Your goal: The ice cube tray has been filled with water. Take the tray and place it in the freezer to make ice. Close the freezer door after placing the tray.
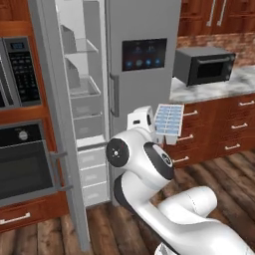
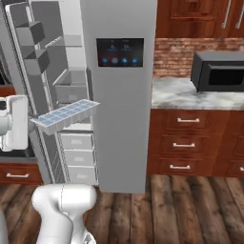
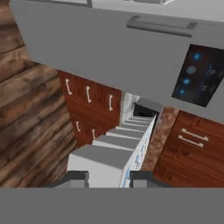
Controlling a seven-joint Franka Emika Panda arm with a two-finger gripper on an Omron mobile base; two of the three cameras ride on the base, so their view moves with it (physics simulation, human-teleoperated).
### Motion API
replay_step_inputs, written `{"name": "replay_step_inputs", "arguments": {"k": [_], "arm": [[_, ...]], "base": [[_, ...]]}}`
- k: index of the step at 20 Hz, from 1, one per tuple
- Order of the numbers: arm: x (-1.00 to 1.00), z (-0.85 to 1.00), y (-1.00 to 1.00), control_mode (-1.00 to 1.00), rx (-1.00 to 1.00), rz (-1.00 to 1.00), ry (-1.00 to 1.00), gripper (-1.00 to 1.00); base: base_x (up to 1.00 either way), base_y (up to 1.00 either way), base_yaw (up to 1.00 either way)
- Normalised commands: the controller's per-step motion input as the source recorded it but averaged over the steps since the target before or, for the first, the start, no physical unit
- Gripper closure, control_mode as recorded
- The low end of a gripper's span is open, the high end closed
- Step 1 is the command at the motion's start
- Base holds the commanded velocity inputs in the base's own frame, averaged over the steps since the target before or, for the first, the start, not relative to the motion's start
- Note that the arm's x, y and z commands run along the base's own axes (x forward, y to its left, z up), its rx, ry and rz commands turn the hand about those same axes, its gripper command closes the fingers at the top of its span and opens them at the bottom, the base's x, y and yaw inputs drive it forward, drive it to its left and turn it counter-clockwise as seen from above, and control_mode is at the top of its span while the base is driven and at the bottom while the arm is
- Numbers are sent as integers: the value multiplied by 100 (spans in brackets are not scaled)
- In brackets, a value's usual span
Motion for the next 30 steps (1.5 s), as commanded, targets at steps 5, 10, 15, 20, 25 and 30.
{"name": "replay_step_inputs", "arguments": {"k": [5, 10, 15, 20, 25, 30], "arm": [[0, 0, 0, 100, 0, 0, 0, 100], [0, 0, 0, 100, 0, 0, 0, 100], [0, 0, 0, 100, 0, 0, 0, 100], [-3, 4, 0, -100, 1, 18, -10, 100], [48, 33, 3, -100, 4, 36, -27, 100], [73, 38, 12, -100, 4, 34, -11, 100]], "base": [[100, -25, 28], [62, 0, 29], [28, 0, 26], [0, 0, 5], [0, 0, 0], [0, 0, 0]]}}
